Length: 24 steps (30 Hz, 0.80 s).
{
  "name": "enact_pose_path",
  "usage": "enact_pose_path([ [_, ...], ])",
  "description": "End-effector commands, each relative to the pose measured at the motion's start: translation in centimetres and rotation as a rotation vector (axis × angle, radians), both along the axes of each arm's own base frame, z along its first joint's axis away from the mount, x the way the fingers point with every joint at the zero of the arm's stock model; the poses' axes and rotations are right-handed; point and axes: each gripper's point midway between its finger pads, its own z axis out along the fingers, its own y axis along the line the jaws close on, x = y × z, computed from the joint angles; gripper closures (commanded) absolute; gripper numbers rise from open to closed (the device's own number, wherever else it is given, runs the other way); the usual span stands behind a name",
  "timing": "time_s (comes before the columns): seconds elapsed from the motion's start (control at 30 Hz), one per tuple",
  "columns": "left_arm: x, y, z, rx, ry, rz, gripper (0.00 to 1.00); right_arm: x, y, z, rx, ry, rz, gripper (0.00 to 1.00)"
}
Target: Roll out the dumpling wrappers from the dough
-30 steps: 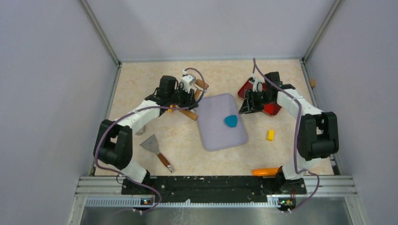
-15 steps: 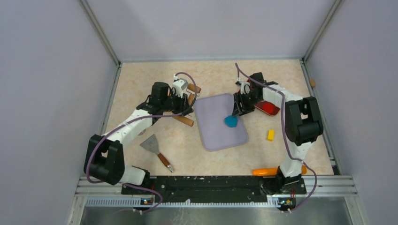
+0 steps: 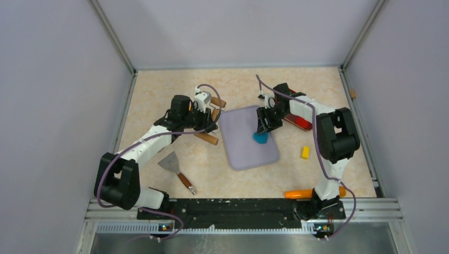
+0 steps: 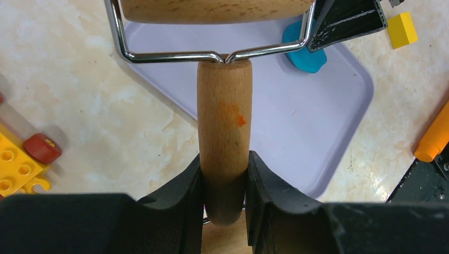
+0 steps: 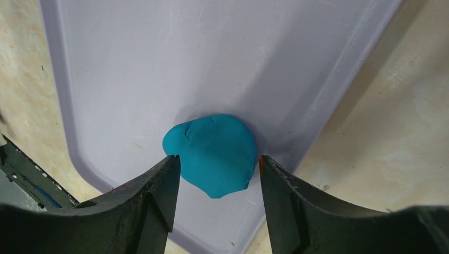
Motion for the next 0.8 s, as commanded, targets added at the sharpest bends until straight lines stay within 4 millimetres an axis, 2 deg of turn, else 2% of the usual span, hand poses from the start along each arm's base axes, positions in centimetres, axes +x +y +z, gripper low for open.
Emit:
enact_pose_path([
  [0.0, 0.7, -0.4, 2.9, -0.049, -0.106, -0.004, 1.00, 0.1, 0.5, 0.2, -0.007, -0.015, 0.027, 0.42],
  [0.13, 0.7, -0.4, 2.6, -0.048, -0.102, -0.004, 1.00, -0.1, 1.1, 1.2, 0.028, -0.011, 0.037, 0.48],
  [0.27, 0.9, -0.5, 2.5, -0.053, -0.100, -0.002, 1.00, -0.5, 1.5, 2.1, 0.055, -0.009, 0.037, 0.60],
  [0.4, 1.0, -0.6, 2.4, -0.055, -0.101, -0.001, 1.00, -0.9, 2.0, 2.7, 0.061, -0.022, 0.048, 0.64],
  [0.53, 0.9, -0.5, 2.1, -0.053, -0.095, 0.002, 1.00, -1.1, 2.6, 3.3, 0.065, -0.043, 0.064, 0.77],
  [0.77, 0.8, -0.1, 2.1, -0.039, -0.097, 0.005, 1.00, -1.5, 4.0, 4.6, 0.072, -0.078, 0.108, 0.79],
])
